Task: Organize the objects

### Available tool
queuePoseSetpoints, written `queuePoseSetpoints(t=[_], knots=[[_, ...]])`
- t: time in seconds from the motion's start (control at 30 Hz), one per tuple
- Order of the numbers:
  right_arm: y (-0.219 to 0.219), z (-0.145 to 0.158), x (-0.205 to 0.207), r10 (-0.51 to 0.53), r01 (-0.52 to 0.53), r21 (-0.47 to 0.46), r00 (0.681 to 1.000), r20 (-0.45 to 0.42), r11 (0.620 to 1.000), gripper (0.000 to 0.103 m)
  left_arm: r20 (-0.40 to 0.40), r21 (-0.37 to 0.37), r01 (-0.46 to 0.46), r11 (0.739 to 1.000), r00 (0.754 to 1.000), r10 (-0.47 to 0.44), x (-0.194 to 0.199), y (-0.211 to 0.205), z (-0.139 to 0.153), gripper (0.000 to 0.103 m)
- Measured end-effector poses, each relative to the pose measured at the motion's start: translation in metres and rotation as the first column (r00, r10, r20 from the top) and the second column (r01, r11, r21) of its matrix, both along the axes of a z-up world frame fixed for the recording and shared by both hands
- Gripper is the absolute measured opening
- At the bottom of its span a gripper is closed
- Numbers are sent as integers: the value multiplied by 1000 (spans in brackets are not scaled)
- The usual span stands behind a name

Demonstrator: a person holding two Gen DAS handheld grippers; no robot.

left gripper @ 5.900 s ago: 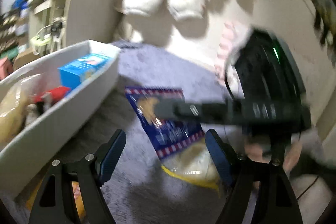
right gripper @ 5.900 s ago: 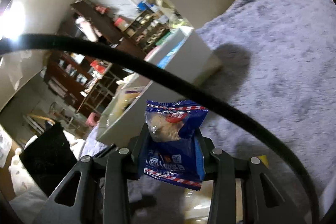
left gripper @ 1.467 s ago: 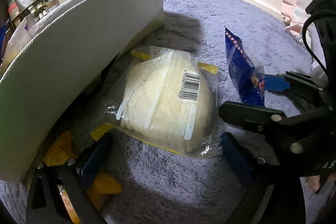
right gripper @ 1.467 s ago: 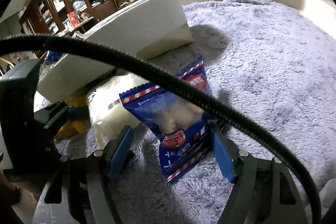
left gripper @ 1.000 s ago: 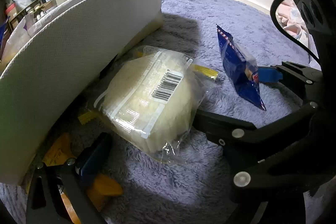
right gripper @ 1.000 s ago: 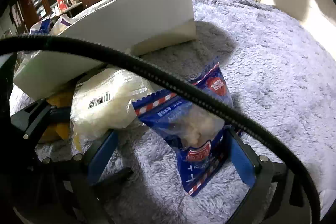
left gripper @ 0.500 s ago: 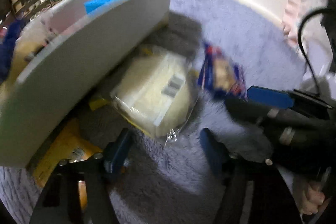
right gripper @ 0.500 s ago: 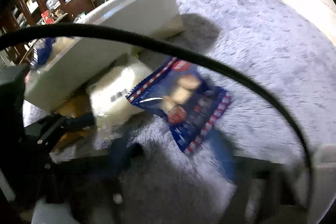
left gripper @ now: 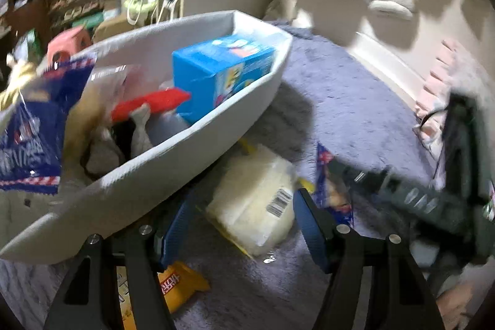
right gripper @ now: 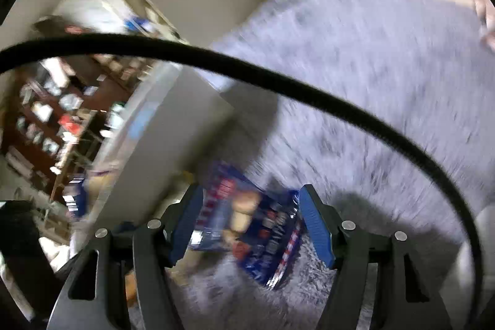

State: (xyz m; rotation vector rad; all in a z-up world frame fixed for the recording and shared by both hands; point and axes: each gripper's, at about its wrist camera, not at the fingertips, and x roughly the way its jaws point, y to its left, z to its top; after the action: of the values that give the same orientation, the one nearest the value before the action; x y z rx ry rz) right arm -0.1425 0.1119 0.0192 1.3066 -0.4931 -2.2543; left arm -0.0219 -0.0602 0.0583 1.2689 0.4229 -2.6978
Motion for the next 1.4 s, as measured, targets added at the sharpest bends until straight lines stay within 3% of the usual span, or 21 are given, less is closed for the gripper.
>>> queuePoseSetpoints(t=[0.07,0.13,0.2,0.27,0.5,0.6,0.8,1.07,1.17,1.3,1.4], knots=[[-9,-18,-5,30,-27,-42,997,75,999,65,-4,25,-6,1000,1000,6,1,-5,5,64],[-17,-13,1,29,-28,-10,999,45,1000,65,-19,17,-19,1000,1000,20,2,-4,12,64],[-24,-12,-2,33,-35,16,996,79,999,66,-27,-3,-25,1000,999,25,1,-4,19,64],[-23,-15,-3,27,-24,-22,992,122,999,66,-41,-25,-23,999,999,22,3,-3,26,64],[-17,-12,-4,33,-13,-146,990,139,989,26,-96,-14,-21,1000,995,19,7,-12,40,64],[-9,-2,-2,40,-11,-248,993,111,969,3,-129,-12,-11,1000,992,9,8,-10,46,64],[6,19,-8,36,-19,-355,999,40,935,2,-211,-47,-29,998,977,19,16,-9,67,64],[16,48,-2,19,-35,-481,999,-39,876,2,-268,-8,-110,994,958,104,33,-34,90,64],[21,51,0,24,-50,-503,998,-58,863,2,-274,17,-132,991,953,132,37,-41,94,64],[23,47,-1,29,-47,-479,999,-46,877,2,-256,30,-131,991,957,134,36,-44,91,65],[24,41,-5,39,-44,-516,999,-22,856,2,-227,16,-143,990,963,143,32,-46,86,65]])
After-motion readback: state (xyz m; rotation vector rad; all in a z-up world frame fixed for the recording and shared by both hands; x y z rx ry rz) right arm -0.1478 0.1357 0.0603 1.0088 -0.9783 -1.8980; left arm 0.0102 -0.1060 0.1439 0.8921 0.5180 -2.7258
